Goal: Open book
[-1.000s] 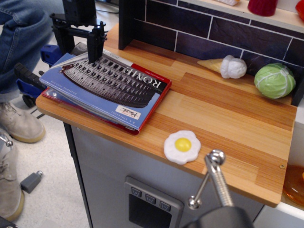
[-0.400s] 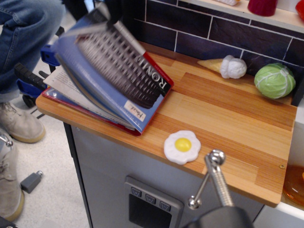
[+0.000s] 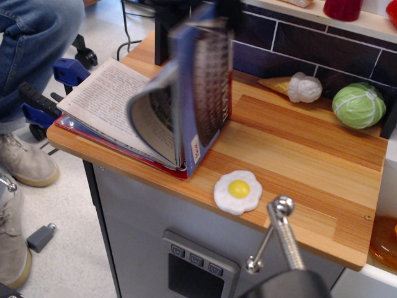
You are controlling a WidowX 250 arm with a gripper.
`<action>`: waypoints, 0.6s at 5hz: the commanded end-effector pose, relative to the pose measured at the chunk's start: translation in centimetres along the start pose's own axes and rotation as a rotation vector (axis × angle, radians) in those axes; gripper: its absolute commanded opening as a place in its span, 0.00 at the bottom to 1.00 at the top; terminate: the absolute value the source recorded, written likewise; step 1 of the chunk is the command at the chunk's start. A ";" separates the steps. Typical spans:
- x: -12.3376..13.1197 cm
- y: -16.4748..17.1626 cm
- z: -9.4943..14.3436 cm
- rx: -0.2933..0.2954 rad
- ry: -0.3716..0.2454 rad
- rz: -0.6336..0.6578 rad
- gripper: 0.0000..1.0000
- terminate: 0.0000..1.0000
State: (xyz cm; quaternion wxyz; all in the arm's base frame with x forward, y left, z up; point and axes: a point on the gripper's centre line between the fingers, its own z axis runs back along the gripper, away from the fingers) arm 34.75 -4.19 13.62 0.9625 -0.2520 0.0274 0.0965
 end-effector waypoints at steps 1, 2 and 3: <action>-1.2 -5.3 -0.2 -0.005 -0.072 -0.009 1.00 0.00; -1.5 -8.4 -1.6 0.009 -0.057 0.024 1.00 0.00; -2.1 -10.7 -3.9 0.062 -0.065 0.041 1.00 1.00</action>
